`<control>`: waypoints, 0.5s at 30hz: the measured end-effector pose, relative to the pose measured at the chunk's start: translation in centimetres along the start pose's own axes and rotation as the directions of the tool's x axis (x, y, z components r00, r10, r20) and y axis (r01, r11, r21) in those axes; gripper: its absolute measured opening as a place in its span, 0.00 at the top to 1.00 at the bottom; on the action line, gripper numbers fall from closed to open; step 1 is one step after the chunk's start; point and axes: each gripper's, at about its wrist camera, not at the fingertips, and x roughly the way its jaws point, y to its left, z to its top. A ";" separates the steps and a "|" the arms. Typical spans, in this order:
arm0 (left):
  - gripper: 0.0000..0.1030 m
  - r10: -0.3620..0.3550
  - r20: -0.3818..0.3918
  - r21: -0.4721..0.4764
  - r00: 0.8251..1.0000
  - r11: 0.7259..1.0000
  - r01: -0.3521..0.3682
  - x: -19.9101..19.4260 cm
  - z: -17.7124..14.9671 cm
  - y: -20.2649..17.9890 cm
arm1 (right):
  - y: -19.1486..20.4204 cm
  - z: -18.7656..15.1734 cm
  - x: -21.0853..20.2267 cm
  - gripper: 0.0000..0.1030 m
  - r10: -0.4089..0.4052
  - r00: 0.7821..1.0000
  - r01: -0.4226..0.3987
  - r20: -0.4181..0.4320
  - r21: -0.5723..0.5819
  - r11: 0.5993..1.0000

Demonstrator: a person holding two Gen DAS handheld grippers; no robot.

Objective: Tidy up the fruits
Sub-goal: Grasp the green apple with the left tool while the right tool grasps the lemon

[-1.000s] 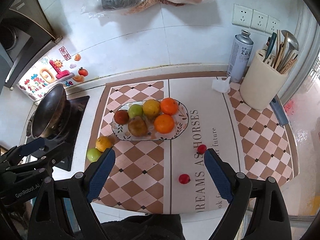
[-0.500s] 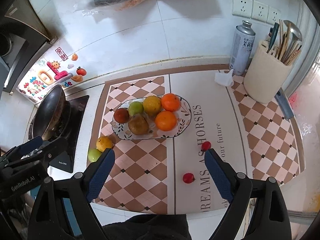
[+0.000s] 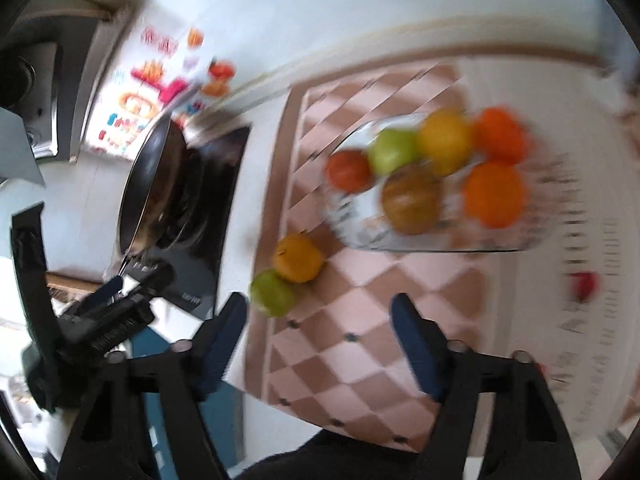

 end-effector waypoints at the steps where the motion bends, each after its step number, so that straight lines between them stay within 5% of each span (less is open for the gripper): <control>1: 0.03 0.020 -0.020 -0.005 1.000 1.000 -0.020 1.1 -0.3 0.5 | 0.4 0.4 1.9 0.29 0.022 0.999 -0.022 -0.030 0.008 1.000; 6: 0.03 0.067 -0.111 -0.032 0.992 0.997 -0.071 5.4 -1.9 2.3 | 1.6 1.8 9.6 0.29 0.078 0.989 -0.068 -0.128 0.084 0.994; 15: 0.03 0.072 -0.201 -0.032 0.977 0.996 -0.080 8.7 -3.1 3.3 | 2.6 3.0 18.8 0.31 -0.033 0.978 0.055 -0.208 0.104 0.993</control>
